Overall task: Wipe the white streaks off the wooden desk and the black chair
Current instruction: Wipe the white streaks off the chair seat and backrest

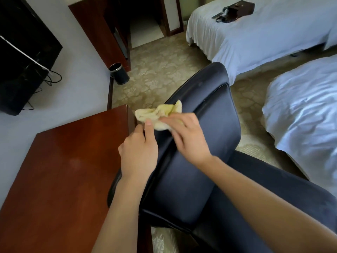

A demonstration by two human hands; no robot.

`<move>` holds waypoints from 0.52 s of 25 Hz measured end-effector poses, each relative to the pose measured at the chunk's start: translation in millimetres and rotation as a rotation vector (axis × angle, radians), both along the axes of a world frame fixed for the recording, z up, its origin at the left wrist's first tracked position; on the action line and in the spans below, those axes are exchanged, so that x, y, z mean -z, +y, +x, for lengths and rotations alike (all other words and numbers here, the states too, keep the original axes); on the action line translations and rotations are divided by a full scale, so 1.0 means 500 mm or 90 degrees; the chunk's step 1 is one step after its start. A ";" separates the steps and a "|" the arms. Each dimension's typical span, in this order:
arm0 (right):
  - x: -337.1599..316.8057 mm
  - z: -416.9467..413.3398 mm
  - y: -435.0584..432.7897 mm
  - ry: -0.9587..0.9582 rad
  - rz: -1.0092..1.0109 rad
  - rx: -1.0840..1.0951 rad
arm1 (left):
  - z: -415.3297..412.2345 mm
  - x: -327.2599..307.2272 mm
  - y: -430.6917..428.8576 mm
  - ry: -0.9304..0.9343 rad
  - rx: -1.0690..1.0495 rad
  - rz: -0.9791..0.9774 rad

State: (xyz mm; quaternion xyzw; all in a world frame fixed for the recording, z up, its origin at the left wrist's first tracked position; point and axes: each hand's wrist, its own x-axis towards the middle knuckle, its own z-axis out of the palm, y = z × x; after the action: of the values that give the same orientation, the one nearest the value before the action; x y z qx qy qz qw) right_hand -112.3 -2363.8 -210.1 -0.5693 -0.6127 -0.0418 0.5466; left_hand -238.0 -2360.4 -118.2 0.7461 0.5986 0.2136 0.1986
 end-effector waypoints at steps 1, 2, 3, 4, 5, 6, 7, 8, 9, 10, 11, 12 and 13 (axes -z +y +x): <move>-0.002 0.025 0.009 0.005 -0.014 0.030 | 0.000 0.001 -0.003 0.014 -0.002 0.014; -0.001 0.053 0.018 0.014 -0.027 0.058 | 0.002 0.004 -0.006 0.030 -0.002 0.025; 0.002 0.082 0.026 0.023 -0.041 0.082 | 0.004 0.007 -0.008 0.041 -0.003 0.031; 0.003 0.109 0.036 0.031 -0.057 0.099 | 0.005 0.007 -0.009 0.044 -0.007 0.036; 0.002 0.136 0.045 0.045 -0.073 0.112 | 0.005 0.006 -0.008 0.046 -0.015 0.042; 0.000 0.163 0.052 0.065 -0.092 0.130 | 0.007 0.006 -0.007 0.055 -0.024 0.049; -0.002 0.192 0.058 0.097 -0.108 0.156 | 0.012 0.005 -0.004 0.071 -0.032 0.061; -0.002 0.219 0.064 0.140 -0.130 0.187 | 0.017 0.003 0.000 0.089 -0.039 0.073; 0.001 0.243 0.068 0.196 -0.164 0.215 | 0.020 -0.001 0.003 0.103 -0.045 0.080; 0.005 0.268 0.071 0.273 -0.206 0.241 | 0.027 -0.006 0.007 0.117 -0.041 0.083; 0.013 0.294 0.076 0.344 -0.252 0.268 | 0.041 -0.011 0.012 0.130 -0.024 0.087; 0.021 0.313 0.079 0.382 -0.291 0.290 | 0.056 -0.015 0.018 0.143 0.000 0.090; 0.028 0.320 0.081 0.380 -0.320 0.299 | 0.071 -0.017 0.024 0.157 0.027 0.095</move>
State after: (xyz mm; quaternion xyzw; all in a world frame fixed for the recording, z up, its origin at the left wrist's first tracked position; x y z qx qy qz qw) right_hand 47.7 -2323.1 -224.1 -0.7950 -0.2740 0.1510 0.5198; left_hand -202.5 -2348.3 -109.8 0.7917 0.5853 0.1597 0.0717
